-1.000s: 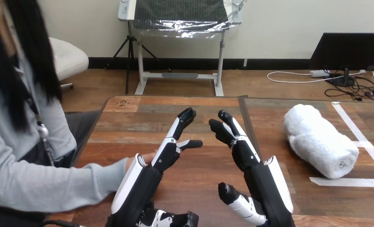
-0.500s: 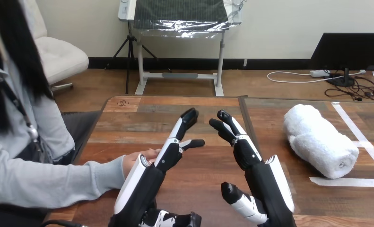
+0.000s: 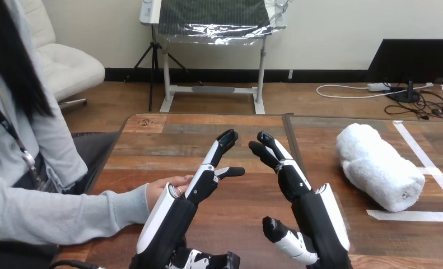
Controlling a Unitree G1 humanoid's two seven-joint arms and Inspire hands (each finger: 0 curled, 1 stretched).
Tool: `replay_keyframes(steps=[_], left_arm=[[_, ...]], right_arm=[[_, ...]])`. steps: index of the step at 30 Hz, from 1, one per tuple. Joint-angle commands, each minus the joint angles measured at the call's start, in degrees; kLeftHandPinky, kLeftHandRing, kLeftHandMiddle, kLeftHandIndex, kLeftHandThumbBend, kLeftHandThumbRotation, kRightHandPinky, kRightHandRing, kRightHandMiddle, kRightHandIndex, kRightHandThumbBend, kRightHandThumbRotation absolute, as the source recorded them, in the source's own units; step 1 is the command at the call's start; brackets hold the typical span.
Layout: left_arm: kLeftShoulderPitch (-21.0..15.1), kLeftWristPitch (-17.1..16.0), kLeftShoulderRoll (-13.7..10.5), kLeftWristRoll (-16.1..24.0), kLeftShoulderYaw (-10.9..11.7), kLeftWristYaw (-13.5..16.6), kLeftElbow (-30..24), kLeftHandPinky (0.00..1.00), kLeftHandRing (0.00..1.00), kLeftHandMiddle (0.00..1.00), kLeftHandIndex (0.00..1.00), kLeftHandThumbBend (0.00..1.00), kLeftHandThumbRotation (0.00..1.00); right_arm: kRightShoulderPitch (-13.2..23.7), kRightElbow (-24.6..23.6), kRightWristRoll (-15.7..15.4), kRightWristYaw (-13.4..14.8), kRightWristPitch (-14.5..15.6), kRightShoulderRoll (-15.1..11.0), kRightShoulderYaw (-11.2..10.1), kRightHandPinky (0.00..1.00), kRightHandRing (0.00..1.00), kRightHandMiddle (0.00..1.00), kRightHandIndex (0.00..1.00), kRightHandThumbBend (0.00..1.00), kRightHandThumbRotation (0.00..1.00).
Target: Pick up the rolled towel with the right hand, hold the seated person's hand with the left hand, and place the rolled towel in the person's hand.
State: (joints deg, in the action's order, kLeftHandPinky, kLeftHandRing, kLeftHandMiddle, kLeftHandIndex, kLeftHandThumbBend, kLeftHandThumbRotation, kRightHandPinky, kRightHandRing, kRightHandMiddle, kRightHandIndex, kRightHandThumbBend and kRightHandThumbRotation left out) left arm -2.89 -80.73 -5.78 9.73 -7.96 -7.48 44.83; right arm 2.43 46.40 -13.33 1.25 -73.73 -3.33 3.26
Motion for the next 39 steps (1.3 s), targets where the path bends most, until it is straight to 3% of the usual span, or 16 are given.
replay_keyframes(steps=[1,11,18,21,27,33,39], left_arm=[[-3.7,0.1,0.8,1.4,1.8,1.5,0.1,0.80,0.98,1.00,1.00,1.00,0.87],[-2.7,1.7,1.6,3.5,2.8,3.9,-0.9,0.78,0.96,1.00,1.00,1.00,0.87],[-2.2,2.9,2.7,4.3,3.7,6.1,-1.3,0.74,0.93,0.99,1.00,1.00,0.83],[-2.0,3.7,2.8,4.9,4.0,6.9,-1.6,0.74,0.93,0.99,1.00,1.00,0.83],[-2.1,4.4,3.3,2.3,2.9,7.1,-0.8,0.76,0.92,0.97,0.98,1.00,0.77],[-1.9,5.5,4.0,0.8,2.8,7.5,-1.0,0.76,0.87,0.92,0.95,1.00,0.72],[-1.6,6.5,4.6,0.4,2.9,7.9,-1.5,0.73,0.83,0.88,0.92,1.00,0.70]], right_arm=[[6.0,-3.8,-1.1,2.3,0.8,-2.9,-3.6,0.92,0.89,0.89,0.92,0.93,0.81],[9.7,-2.7,-0.9,5.0,1.2,-6.1,-7.0,0.90,0.86,0.87,0.92,0.88,0.79],[12.7,-1.3,-0.1,6.6,1.6,-9.1,-9.3,0.83,0.85,0.86,0.91,0.89,0.73],[13.4,-1.4,1.9,6.2,3.4,-10.0,-9.8,0.83,0.85,0.86,0.91,0.92,0.72],[15.1,-1.2,6.9,3.5,5.5,-12.7,-10.0,0.87,0.87,0.88,0.91,0.98,0.66],[16.8,-1.2,6.2,4.4,7.2,-15.5,-11.7,0.89,0.88,0.88,0.90,1.00,0.62],[18.4,-0.9,7.7,3.9,9.3,-17.2,-12.7,0.90,0.88,0.87,0.89,1.00,0.59]])
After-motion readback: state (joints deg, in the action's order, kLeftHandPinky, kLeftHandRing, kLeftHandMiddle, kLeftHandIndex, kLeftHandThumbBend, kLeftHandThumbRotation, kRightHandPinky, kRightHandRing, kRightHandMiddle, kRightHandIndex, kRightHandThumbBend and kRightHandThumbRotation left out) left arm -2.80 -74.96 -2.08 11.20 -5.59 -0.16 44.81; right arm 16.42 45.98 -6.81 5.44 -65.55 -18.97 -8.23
